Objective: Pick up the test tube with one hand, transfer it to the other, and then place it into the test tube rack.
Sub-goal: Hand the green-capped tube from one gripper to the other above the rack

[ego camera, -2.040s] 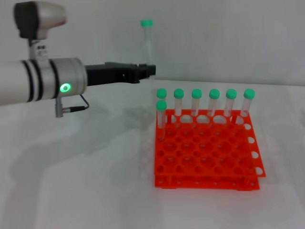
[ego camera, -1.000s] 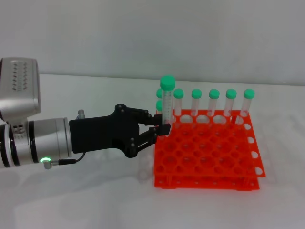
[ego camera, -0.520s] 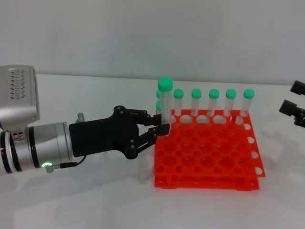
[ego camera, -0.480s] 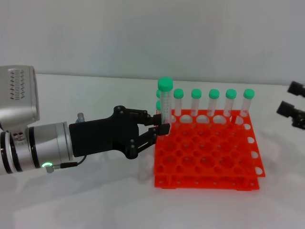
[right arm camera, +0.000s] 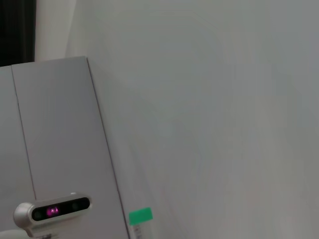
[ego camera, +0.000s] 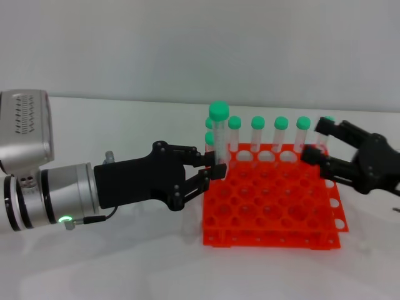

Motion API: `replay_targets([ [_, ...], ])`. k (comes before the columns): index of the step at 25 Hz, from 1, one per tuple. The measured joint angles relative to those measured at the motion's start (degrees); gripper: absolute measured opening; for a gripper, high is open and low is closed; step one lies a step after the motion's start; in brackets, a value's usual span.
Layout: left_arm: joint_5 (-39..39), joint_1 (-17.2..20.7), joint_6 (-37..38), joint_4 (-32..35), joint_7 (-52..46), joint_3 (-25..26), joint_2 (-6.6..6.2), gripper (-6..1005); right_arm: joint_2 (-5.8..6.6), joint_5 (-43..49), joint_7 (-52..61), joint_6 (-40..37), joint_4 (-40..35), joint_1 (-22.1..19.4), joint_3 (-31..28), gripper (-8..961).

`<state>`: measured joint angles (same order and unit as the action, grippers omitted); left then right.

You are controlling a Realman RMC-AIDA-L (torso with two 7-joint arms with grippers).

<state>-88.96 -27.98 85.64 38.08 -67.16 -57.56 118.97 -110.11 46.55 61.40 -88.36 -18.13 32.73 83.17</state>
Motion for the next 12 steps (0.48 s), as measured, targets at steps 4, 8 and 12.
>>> replay_targets([
  [4,0.0,-0.5,0.0,-1.0,0.0,0.0,0.03,196,-1.75,0.5,-1.0,2.2,-1.5,0.1,0.1,865],
  [8,0.0,-0.6,0.0,-1.5,0.0,0.0,0.03,196,-3.07,0.8,-1.6,4.0,-2.5,0.1,0.2,859],
  [12,0.0,-0.6,-0.3,-2.1,0.1,0.0,0.03,197,-3.70,1.3,-1.6,4.1,-3.5,0.1,0.6,853],
])
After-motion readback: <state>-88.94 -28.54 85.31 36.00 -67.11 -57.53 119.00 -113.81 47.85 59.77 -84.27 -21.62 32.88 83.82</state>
